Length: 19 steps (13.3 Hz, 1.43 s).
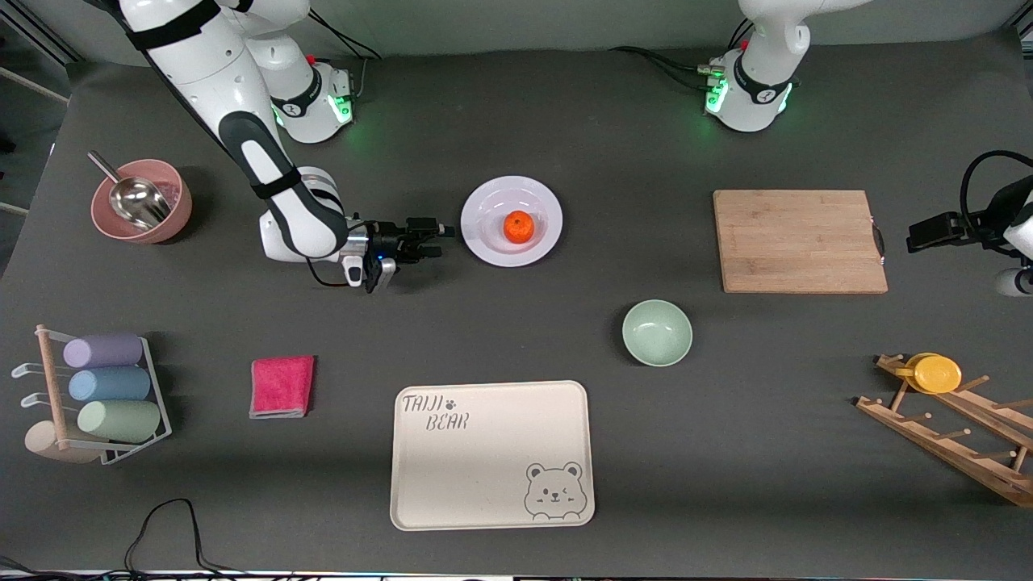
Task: Place orange and plate with both arms
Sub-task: 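Close the right gripper on the rim of the white plate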
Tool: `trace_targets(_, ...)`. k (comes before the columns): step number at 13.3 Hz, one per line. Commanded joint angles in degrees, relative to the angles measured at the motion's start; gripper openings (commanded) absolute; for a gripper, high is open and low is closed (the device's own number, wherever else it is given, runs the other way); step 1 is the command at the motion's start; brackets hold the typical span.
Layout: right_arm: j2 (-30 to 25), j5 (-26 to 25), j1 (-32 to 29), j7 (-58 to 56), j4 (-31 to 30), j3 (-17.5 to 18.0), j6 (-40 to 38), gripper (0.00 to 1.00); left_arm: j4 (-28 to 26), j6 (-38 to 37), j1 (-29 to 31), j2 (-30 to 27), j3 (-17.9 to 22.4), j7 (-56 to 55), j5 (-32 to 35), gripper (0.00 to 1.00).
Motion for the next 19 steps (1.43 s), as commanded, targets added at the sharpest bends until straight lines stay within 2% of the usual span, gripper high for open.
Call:
trace_targets(1,0.4,4.7,0.1,-1.9,-0.1,2.5,2.2,0.95,-0.6,0.7,-0.7,-0.5,0.2,-0.5,0.3,1.0)
trace_targets(5,0.8,8.4,0.3,-3.2,-0.1,6.2,5.6,0.93,-0.1,0.6,-0.6,-0.6,0.4,-0.6,1.3,1.0)
trace_targets(11,3.2,14.0,0.5,-9.4,-0.6,8.1,7.0,0.87,1.8,-2.6,-0.8,-1.5,0.1,-1.3,1.8,1.0)
trace_targets(13,3.3,14.6,0.5,-11.0,-0.9,8.3,7.4,0.73,2.1,-3.8,-1.2,-1.7,0.0,-1.2,1.8,1.0)
trace_targets(14,3.2,14.6,0.5,-11.0,-1.0,8.4,7.9,0.56,2.4,-3.9,-1.3,-1.6,0.1,-0.5,1.6,1.0)
trace_targets(15,3.2,14.6,0.6,-11.0,-0.9,8.7,8.0,0.35,2.0,-4.1,-1.5,-1.2,0.0,-0.3,1.5,1.0)
trace_targets(17,3.2,14.7,0.7,-11.0,-0.9,8.7,8.0,0.06,1.5,-4.3,-2.5,-0.8,-0.6,-1.3,1.6,1.0)
trace_targets(18,3.2,14.7,0.7,-11.0,-0.9,8.7,8.1,0.0,1.5,-5.1,-3.3,-0.7,-0.6,-1.3,1.7,1.0)
trace_targets(19,3.2,14.7,0.6,-11.0,-0.9,8.7,8.0,0.0,1.5,-5.7,-4.2,-0.6,-0.6,-1.3,1.9,1.0)
